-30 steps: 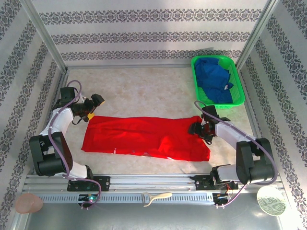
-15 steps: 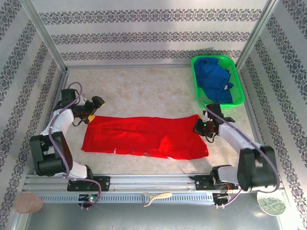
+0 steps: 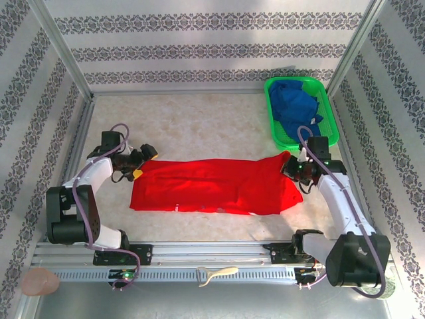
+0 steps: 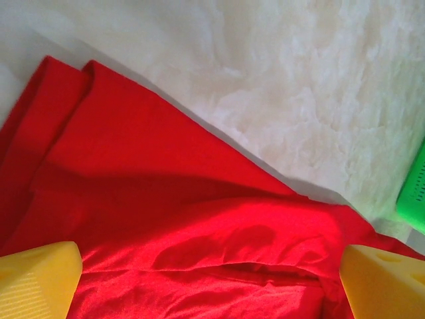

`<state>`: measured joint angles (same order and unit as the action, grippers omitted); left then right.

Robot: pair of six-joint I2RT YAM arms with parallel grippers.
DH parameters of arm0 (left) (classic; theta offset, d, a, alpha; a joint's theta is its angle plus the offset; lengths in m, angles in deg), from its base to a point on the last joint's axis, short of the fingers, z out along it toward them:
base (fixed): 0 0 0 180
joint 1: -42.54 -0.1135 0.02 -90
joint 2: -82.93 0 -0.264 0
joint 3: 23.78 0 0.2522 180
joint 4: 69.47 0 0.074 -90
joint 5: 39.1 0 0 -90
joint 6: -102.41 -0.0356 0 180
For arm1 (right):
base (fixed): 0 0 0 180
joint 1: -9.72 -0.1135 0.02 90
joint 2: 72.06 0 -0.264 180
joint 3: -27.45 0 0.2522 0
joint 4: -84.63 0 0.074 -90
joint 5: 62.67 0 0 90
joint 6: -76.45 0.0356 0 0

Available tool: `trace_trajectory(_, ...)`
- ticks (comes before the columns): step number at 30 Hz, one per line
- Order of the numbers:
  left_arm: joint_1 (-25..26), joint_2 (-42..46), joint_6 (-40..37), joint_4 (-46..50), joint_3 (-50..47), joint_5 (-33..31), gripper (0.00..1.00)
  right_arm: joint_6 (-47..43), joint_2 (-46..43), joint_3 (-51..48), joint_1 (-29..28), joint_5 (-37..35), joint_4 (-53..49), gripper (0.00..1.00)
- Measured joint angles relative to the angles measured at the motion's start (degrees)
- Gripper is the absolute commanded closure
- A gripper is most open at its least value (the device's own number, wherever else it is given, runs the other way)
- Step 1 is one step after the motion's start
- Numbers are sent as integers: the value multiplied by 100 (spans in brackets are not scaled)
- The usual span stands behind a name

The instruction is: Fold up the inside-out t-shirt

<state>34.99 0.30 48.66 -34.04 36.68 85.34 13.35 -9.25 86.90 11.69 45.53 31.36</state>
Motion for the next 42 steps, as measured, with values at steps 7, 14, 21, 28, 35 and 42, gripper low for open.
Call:
trace_trajectory(7,-4,-146,-122,74,358,-319,0,485,-9,382,-1598,-293,-15,100)
trace_trajectory(14,-70,-627,-354,199,1132,-374,0,1266,391,1025,-3560,-1080,33,100)
trace_trajectory(21,-234,-1003,-503,260,1672,-457,0,1941,1655,2170,-5110,-1801,199,100)
trace_trajectory(28,-496,-1338,-546,280,1845,-446,0,2404,3119,3609,-5847,-2052,466,100)
trace_trajectory(35,-608,-1495,-549,286,1849,-323,0,2597,4194,4929,-6194,-2090,527,100)
trace_trajectory(42,-614,-1534,-546,284,1849,-184,0,2726,4758,5818,-6262,-2199,468,100)
